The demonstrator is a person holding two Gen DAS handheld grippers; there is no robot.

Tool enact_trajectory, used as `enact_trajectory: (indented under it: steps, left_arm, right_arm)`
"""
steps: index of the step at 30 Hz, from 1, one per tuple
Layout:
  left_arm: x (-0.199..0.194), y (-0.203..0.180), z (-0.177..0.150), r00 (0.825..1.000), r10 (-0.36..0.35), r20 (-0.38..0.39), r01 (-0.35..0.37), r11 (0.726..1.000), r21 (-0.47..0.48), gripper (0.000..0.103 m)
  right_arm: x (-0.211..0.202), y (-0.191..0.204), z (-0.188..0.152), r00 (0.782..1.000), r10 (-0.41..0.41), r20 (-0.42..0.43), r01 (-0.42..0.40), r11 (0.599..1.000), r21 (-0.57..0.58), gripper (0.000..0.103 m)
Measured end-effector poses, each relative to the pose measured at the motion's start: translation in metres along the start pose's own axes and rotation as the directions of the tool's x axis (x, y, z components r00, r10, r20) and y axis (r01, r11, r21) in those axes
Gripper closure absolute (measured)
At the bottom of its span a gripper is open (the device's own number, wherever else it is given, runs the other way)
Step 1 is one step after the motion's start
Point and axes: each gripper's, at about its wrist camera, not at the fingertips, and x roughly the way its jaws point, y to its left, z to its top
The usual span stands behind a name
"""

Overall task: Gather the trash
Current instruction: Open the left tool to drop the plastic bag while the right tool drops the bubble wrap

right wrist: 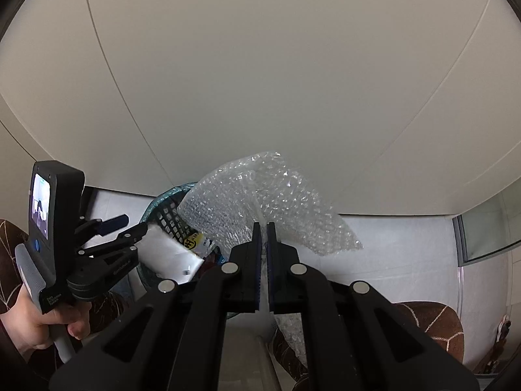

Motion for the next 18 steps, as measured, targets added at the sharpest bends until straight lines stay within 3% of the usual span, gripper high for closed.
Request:
enact_trajectory:
  steps: [6, 11, 18]
  left_arm:
    - [-0.012, 0.002, 0.004, 0.999, 0.019, 0.034, -0.019, 1.000, -0.016, 0.043]
    - [-0.035, 0.009, 0.005, 0.995, 0.061, 0.079, -0.059, 0.998, -0.033, 0.014]
    - [-0.052, 0.023, 0.007, 0.990, 0.114, 0.087, -0.107, 0.991, -0.080, 0.007]
  right_arm:
    - [-0.005, 0.009, 0.001, 1.000, 0.018, -0.007, -0.019, 0.999, -0.030, 0.101]
    - [0.005, 0.028, 0.005, 0.998, 0.053, -0.039, -0.056, 0.996, -0.074, 0.101]
    - [0.038, 0.041, 0.008, 0.989, 0.081, -0.120, -0.090, 0.993, -0.076, 0.101]
